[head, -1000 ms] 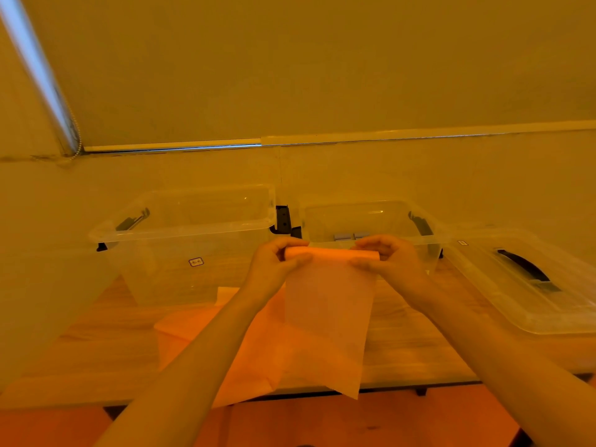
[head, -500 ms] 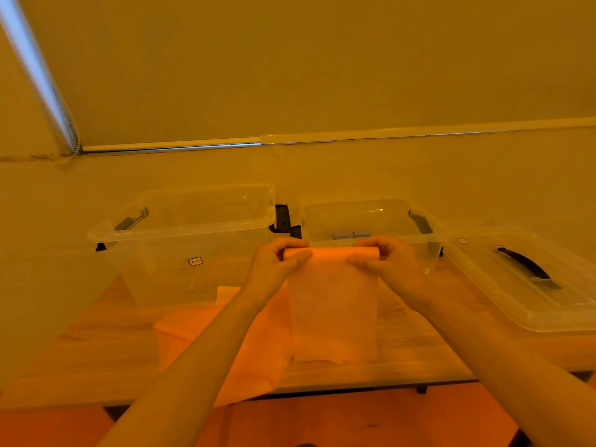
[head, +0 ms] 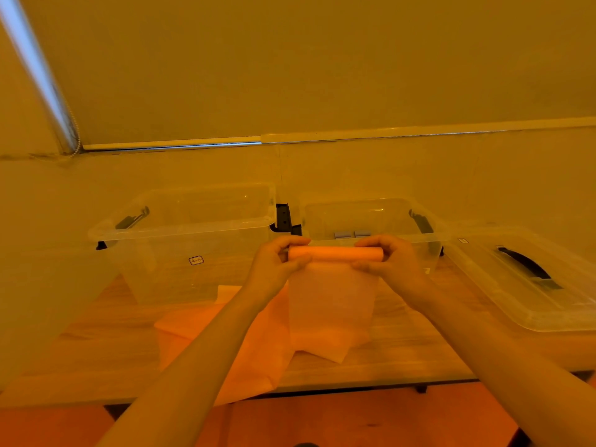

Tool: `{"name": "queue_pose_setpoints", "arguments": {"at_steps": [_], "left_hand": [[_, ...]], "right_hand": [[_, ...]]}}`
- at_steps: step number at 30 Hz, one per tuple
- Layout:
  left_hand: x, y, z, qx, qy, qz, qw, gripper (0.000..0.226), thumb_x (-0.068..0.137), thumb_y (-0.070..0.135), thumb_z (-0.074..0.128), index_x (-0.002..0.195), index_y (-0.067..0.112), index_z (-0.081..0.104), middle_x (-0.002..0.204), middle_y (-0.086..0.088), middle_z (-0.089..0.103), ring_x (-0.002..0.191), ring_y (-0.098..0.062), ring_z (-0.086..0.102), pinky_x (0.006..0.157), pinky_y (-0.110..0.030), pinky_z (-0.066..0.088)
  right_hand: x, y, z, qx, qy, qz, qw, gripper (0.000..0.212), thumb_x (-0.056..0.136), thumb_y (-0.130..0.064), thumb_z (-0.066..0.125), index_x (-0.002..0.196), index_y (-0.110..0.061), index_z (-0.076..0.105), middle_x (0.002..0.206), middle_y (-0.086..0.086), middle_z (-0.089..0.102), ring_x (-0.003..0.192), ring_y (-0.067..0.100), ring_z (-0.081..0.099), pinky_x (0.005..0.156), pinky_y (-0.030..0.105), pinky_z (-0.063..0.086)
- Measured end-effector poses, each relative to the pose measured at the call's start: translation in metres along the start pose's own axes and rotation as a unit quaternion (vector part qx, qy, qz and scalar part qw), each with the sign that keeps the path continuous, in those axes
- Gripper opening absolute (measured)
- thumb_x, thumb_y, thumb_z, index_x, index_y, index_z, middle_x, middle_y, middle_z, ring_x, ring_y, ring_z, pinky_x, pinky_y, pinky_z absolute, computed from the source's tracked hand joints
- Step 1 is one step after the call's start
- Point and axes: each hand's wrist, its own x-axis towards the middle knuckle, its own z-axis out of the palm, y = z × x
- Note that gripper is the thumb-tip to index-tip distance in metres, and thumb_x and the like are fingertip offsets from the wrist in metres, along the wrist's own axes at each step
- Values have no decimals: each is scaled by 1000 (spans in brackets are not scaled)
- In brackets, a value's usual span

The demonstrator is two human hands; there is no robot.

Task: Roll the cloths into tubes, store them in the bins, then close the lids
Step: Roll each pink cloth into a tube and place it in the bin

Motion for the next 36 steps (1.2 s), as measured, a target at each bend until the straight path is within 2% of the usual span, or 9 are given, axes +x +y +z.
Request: {"name": "queue_pose_setpoints", "arguments": {"at_steps": [6,9,15,18,21,25,30,34,36], "left_hand": [[2,1,1,7,5,3,1000,28,83,10,70,105,25,64,106,13,59,97,-6,57,74,-21,53],[3,-1,1,12,13,1,1000,22,85,15,69,103,26,65,107,8,61,98,-8,58,80,-25,53],[2,-1,1,1,-8,-4,1000,29,82,8,71,99,30,64,106,8,63,99,-8,59,80,-24,54],[1,1,2,-8,2,-5,1000,22,84,14,70,97,30,64,100,11,64,93,-5,61,73,-19,52],[1,0,2,-12,3,-7,1000,22,84,14,70,97,31,64,102,12,63,94,-4,60,70,-17,50],[1,0,1,-1,-15,-3,1000,29,82,11,72,98,34,64,108,10,62,100,-7,58,75,-21,52],[1,-1,1,-16,8,-18,1000,21,85,16,69,101,29,65,105,9,63,96,-7,60,72,-18,50],[1,-2,0,-2,-12,-7,1000,28,80,14,74,95,35,65,108,10,62,99,-8,58,77,-24,53],[1,-2,0,5,-13,-7,1000,26,80,17,75,93,37,65,106,11,62,99,-8,58,78,-26,53]], "right_hand": [[0,1,-1,15,0,15,1000,31,78,-11,75,108,-12,66,102,-3,63,90,12,62,63,20,54],[-1,0,-3,25,-3,17,1000,31,77,-10,75,106,-16,65,103,-7,62,92,10,61,62,18,53],[-1,-2,-4,13,3,23,1000,23,82,-19,72,104,-17,65,97,-6,64,85,9,63,55,14,51],[-2,-2,-4,20,-3,22,1000,31,79,-12,75,107,-15,64,101,-7,62,88,7,62,58,13,51],[-2,-3,-4,14,2,24,1000,26,80,-16,74,104,-17,65,97,-8,63,84,6,62,56,14,51],[-3,-3,-4,-2,12,29,1000,20,83,-24,72,101,-17,67,96,-6,65,85,8,63,61,17,50],[-4,-5,-4,15,-5,35,999,29,78,-11,74,104,-18,64,100,-8,63,88,8,62,61,19,53],[-6,-5,-3,21,-13,45,999,17,84,-21,70,100,-20,64,97,-6,64,87,10,63,61,18,51],[-7,-4,-3,23,-23,43,999,14,86,-22,68,99,-22,64,98,-4,65,90,12,63,67,21,52]]}}
